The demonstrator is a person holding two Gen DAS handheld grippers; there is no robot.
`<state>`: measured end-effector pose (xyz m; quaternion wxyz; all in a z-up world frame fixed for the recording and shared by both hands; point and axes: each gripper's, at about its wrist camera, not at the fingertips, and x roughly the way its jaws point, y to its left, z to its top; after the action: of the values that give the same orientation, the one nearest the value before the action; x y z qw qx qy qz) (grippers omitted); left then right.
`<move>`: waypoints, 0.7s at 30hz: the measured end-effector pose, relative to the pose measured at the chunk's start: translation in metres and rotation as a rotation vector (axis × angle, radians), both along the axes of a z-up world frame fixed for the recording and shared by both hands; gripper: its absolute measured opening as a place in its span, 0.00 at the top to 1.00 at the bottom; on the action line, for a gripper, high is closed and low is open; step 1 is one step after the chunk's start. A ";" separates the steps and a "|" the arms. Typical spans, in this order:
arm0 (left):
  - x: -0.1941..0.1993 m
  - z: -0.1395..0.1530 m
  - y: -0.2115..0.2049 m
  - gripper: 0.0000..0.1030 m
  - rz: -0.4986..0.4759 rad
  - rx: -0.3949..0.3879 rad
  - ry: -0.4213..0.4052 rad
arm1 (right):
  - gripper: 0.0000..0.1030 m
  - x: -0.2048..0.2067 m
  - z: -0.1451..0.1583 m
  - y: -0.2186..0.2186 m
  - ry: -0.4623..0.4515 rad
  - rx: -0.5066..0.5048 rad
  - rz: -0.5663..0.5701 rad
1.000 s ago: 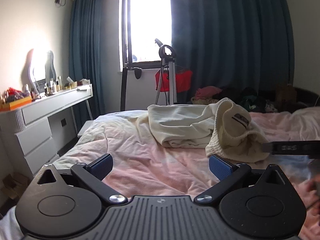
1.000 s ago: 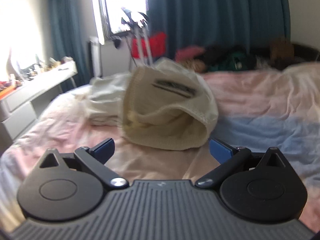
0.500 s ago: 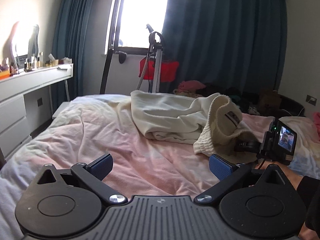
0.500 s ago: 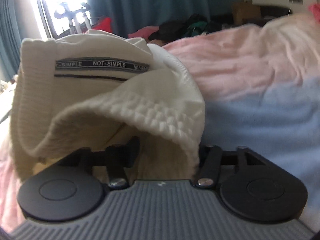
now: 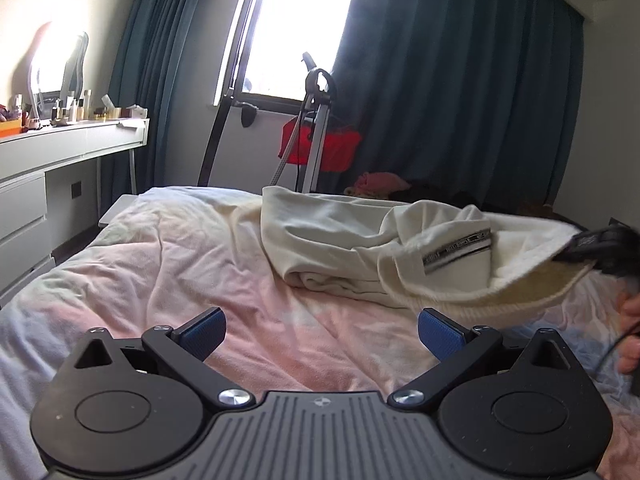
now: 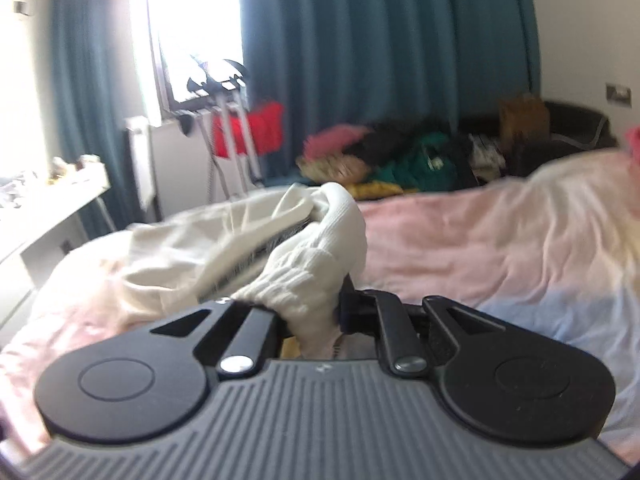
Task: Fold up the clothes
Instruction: 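Grasp the cream sweatpants waistband with the right gripper and lift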
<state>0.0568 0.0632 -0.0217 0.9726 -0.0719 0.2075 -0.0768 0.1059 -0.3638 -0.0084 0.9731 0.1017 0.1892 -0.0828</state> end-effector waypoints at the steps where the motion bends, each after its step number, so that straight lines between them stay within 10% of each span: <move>1: -0.005 0.001 0.000 0.00 0.001 0.001 -0.004 | 0.89 -0.015 0.010 0.004 -0.019 -0.004 0.016; 10: -0.030 -0.017 -0.027 0.00 -0.124 0.128 0.058 | 0.89 -0.120 0.039 0.020 -0.156 -0.037 0.155; 21: -0.046 -0.095 -0.145 0.00 -0.379 0.600 -0.023 | 0.88 -0.109 -0.017 -0.031 -0.082 0.147 0.101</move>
<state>0.0103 -0.0815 -0.1168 0.9211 0.2577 0.2197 -0.1923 -0.0030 -0.3947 -0.0258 0.9729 0.1666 0.1598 -0.0153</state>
